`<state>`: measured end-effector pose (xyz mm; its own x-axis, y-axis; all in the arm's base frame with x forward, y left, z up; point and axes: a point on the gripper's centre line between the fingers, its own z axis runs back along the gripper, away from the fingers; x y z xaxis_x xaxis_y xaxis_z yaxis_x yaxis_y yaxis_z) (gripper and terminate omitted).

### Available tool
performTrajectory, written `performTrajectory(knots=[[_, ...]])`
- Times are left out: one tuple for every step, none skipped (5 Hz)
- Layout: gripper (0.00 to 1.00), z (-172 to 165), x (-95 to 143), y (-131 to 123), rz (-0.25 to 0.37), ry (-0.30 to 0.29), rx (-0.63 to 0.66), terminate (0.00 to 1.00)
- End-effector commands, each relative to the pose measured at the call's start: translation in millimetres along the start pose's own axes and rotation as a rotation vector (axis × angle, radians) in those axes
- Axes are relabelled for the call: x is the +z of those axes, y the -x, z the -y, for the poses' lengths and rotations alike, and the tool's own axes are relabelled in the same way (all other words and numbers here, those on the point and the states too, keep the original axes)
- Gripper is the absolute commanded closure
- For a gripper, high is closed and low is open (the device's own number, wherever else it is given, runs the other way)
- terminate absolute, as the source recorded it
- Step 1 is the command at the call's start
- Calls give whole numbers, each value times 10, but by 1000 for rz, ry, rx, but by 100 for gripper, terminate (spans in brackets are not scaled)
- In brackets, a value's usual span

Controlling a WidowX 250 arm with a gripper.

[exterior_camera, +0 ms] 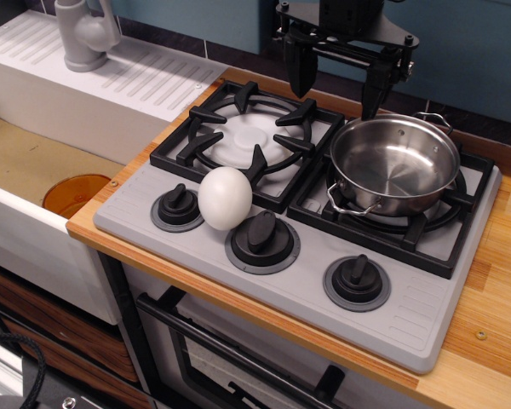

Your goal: Put pot or pan on stove and put egg in pot or pan

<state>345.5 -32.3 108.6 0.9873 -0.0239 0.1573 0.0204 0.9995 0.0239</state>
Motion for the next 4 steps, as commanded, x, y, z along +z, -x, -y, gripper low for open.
performTrajectory(knots=[[0, 0, 0, 0, 0, 0, 0, 0], [0, 12, -171, 19, 24, 15, 2, 0], [0, 25, -376, 50, 58, 38, 9, 0], [0, 27, -503, 76, 78, 52, 13, 0]])
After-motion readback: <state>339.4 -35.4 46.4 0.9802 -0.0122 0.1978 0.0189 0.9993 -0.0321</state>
